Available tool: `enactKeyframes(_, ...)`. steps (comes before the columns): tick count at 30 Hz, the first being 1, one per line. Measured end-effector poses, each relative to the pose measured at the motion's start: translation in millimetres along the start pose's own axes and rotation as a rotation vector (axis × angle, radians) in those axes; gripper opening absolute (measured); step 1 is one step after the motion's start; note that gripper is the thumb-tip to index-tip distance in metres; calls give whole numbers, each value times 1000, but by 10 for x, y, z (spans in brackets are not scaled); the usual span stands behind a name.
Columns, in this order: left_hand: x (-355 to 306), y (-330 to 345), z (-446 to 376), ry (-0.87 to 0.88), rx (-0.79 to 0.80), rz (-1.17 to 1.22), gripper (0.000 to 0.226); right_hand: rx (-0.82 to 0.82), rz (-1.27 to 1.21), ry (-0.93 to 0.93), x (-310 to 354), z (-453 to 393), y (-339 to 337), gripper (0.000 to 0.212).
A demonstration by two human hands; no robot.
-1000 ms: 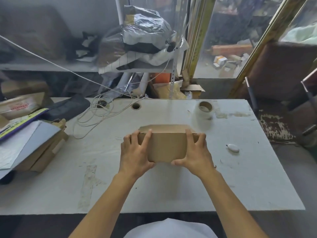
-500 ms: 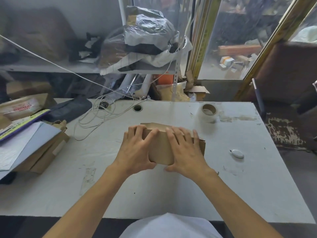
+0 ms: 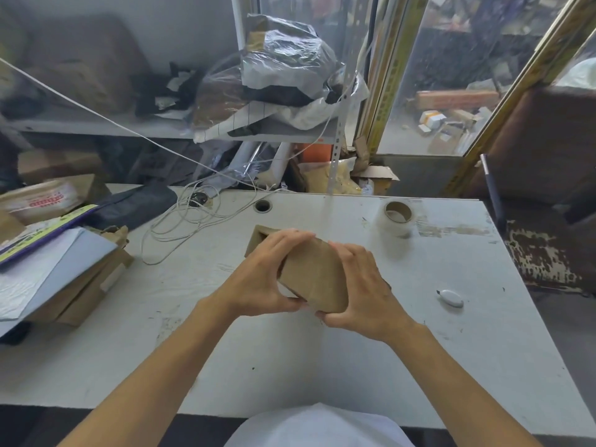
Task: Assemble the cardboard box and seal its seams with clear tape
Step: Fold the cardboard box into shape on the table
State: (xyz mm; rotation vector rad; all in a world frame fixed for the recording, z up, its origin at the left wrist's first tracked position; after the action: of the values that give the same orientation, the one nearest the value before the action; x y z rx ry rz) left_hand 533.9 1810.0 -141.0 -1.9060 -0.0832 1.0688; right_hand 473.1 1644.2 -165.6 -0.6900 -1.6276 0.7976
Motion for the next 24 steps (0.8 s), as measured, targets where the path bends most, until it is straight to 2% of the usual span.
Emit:
enactKeyframes(3, -107, 101, -55, -17, -12, 54, 104, 20, -40, -38, 60, -44, -26, 115)
enactKeyframes(6, -73, 210, -68, -101, 30, 135, 121, 77, -1, -84, 121, -55, -49, 115)
enactKeyframes(8, -43, 250, -70, -131, 50, 119, 127, 96, 11, -90, 122, -41, -57, 110)
enactKeyframes(11, 7, 266, -81, -138, 59, 14, 122, 89, 29, -107, 104, -12, -78, 101)
enactKeyframes(15, 259, 218, -124, -182, 54, -146, 98, 30, 3, -79, -19, 55, -213, 87)
enactKeyframes(17, 403, 235, -158, -213, 67, -188, 69, -35, -15, -51, -105, 102, -315, 75)
enactKeyframes(19, 464, 284, -217, -248, 92, -129, 35, -75, -7, -34, -180, 142, -381, 67)
enactKeyframes(20, 455, 302, -249, -260, 109, -97, 25, -83, -3, -30, -214, 162, -401, 65)
enactKeyframes(24, 351, 216, -284, -262, 53, 39, 29, -68, -10, 48, -453, 220, -421, 64)
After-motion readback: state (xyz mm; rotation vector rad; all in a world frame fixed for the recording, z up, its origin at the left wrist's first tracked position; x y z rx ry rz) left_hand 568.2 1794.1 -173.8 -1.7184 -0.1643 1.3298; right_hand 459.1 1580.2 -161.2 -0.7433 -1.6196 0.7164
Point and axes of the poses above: each hand's wrist, its own z-axis away from the middle knuckle, its own y-axis out of the palm, x = y × z, the point moved 6 cm from there along -z, towards the middle knuckle, and after that the axes turned 4 degrees about -z, right-handed, at the moved point
